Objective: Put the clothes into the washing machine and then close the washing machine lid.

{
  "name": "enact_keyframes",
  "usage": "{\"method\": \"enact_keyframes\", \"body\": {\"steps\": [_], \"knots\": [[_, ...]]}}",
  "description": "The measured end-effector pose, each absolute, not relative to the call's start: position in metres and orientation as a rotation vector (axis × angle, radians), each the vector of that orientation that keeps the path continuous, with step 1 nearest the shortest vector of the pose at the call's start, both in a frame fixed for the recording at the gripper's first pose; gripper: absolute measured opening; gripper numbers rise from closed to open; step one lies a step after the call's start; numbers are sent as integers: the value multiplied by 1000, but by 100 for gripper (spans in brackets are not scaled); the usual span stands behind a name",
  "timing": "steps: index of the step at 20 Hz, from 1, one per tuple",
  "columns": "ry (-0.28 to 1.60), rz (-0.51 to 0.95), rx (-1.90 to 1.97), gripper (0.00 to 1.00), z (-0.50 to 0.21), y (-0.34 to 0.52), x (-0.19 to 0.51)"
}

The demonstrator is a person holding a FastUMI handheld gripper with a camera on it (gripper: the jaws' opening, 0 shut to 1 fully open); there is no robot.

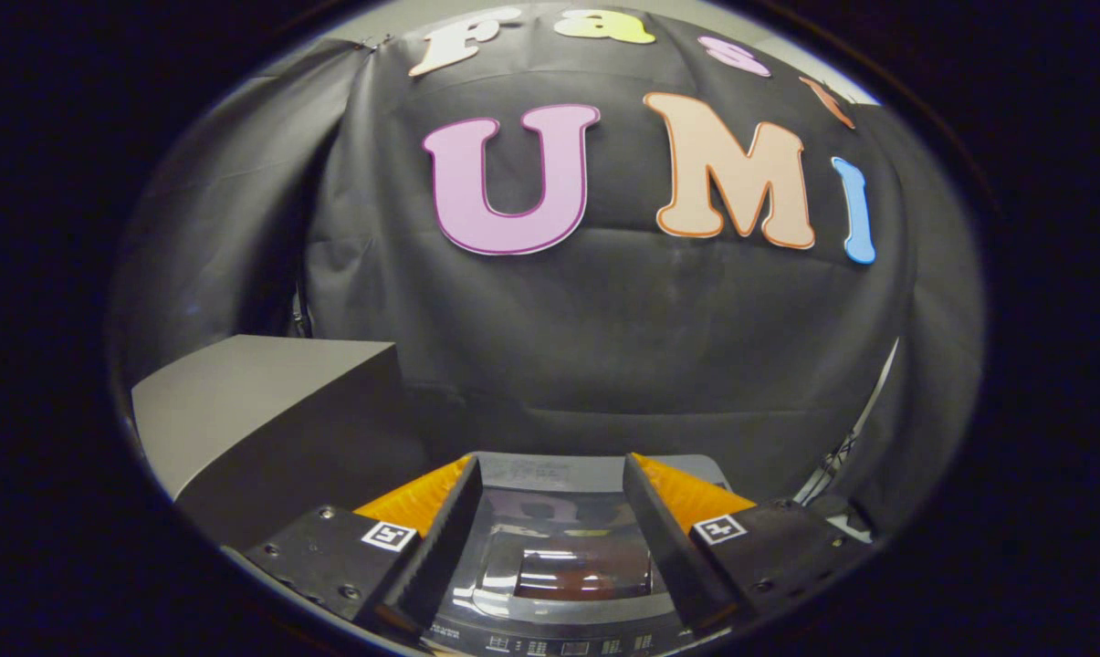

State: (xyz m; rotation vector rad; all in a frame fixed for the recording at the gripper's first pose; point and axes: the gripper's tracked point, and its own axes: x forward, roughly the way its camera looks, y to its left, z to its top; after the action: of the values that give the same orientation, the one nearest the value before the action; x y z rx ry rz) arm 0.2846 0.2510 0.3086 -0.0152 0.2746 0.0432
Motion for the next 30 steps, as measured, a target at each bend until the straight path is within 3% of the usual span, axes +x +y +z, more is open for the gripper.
{"method": "enact_keyframes", "body": {"steps": [30], "knots": [[157,-15,56,95,341,204,205]]}}
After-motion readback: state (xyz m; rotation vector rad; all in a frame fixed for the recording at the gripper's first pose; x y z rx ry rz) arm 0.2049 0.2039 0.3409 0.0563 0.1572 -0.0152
